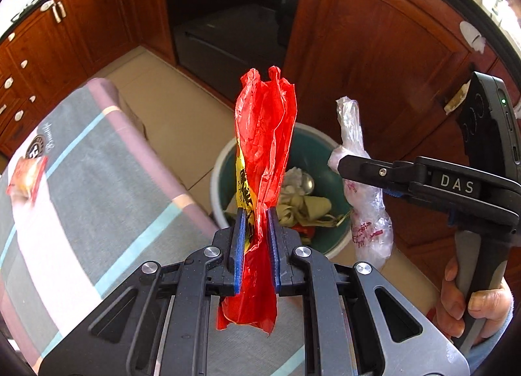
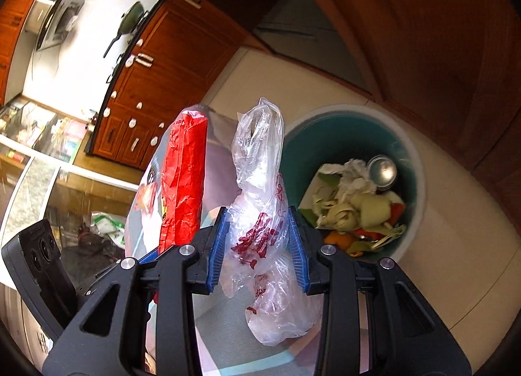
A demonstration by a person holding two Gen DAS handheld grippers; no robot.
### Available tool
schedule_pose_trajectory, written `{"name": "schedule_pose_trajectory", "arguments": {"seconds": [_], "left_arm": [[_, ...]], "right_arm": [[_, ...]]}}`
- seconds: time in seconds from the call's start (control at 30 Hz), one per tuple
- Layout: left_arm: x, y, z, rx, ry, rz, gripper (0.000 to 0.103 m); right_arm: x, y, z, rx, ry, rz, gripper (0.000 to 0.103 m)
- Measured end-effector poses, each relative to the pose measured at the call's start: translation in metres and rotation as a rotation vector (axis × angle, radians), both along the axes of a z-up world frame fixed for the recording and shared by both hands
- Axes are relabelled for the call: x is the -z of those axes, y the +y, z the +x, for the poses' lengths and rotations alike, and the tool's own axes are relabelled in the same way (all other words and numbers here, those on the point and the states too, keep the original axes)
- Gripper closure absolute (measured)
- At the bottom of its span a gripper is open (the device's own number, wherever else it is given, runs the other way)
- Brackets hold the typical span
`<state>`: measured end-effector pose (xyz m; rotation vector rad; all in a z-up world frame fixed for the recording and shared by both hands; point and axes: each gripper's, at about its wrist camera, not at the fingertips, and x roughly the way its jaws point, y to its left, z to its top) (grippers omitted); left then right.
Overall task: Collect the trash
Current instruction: 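Carry the red bag with the left tool while the right tool carries the clear bag to the bin, then open the left tool over the bin while the right tool drops the clear bag in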
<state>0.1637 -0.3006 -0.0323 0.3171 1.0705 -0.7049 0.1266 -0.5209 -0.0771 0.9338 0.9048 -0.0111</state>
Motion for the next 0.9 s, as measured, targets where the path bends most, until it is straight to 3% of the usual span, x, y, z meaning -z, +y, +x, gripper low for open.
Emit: {"name": "schedule_pose_trajectory", "arguments": {"seconds": [0.33, 0.73, 0.8, 0.9], "left_arm": [[0.018, -0.041, 0.009, 0.051, 0.048, 0.008, 0.089], [0.053, -0.056, 0.023, 0.066, 0.126, 0.013, 0.088], [0.054, -0.059, 0.026, 0.066, 0.128, 0.013, 0.086], [0.055, -0.060, 0.032, 0.059, 0.134, 0.007, 0.074]], "right_arm": [[0.022, -0.031, 0.003, 0.057, 0.049, 0.011, 0.069], [0.042, -0.050, 0.016, 0.080, 0.102, 0.004, 0.069], [0.044, -0.051, 0.019, 0.083, 0.110, 0.002, 0.069], [0.046, -0.052, 0.023, 0.087, 0.121, -0.003, 0.069]]}}
